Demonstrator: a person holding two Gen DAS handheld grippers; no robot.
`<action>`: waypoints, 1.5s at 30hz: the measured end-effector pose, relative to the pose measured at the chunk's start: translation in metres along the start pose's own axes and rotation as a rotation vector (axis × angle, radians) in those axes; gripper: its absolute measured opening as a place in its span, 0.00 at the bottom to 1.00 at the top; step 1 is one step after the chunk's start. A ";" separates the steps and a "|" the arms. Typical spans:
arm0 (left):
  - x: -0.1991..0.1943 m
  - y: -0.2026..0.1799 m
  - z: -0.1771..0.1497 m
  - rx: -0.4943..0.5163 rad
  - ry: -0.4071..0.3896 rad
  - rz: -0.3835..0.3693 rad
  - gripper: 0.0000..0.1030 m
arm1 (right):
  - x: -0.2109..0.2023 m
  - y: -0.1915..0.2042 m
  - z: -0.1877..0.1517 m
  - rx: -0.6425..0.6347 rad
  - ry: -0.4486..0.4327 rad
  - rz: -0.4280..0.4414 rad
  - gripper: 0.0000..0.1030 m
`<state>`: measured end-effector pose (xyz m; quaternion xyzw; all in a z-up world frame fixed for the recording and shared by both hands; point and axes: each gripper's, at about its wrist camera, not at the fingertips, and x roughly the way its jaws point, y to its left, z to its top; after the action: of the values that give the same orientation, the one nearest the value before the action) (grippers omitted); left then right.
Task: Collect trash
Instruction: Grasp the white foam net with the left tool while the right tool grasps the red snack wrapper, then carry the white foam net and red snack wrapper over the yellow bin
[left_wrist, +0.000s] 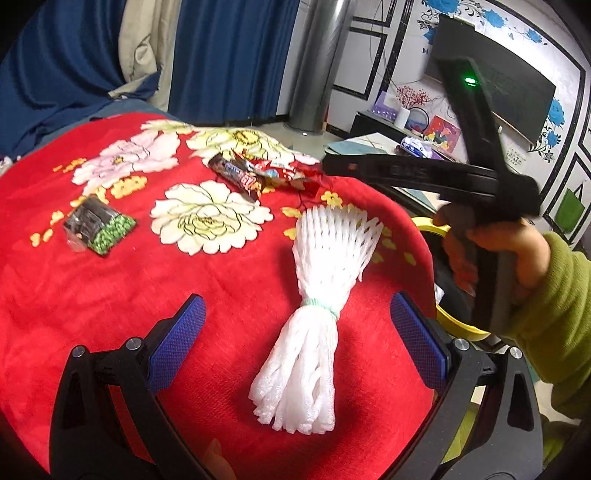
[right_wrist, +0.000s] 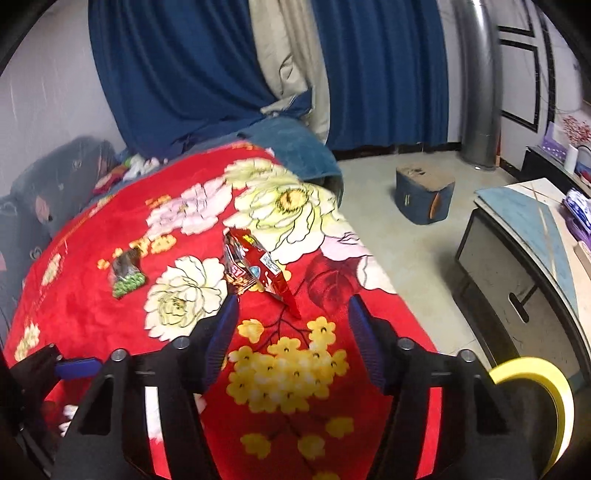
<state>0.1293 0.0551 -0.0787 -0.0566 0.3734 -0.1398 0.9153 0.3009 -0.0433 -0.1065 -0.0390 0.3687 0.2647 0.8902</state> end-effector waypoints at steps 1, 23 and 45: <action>0.002 0.001 -0.001 -0.005 0.007 -0.004 0.89 | 0.004 0.000 0.000 -0.006 0.011 0.007 0.55; 0.018 0.006 -0.009 -0.044 0.097 -0.064 0.28 | 0.051 0.000 -0.003 -0.008 0.119 0.007 0.16; -0.008 -0.009 0.003 -0.004 -0.019 -0.056 0.13 | -0.034 -0.017 -0.044 0.137 -0.007 0.012 0.16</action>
<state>0.1236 0.0485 -0.0696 -0.0700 0.3631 -0.1642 0.9145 0.2612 -0.0845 -0.1171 0.0249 0.3830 0.2442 0.8905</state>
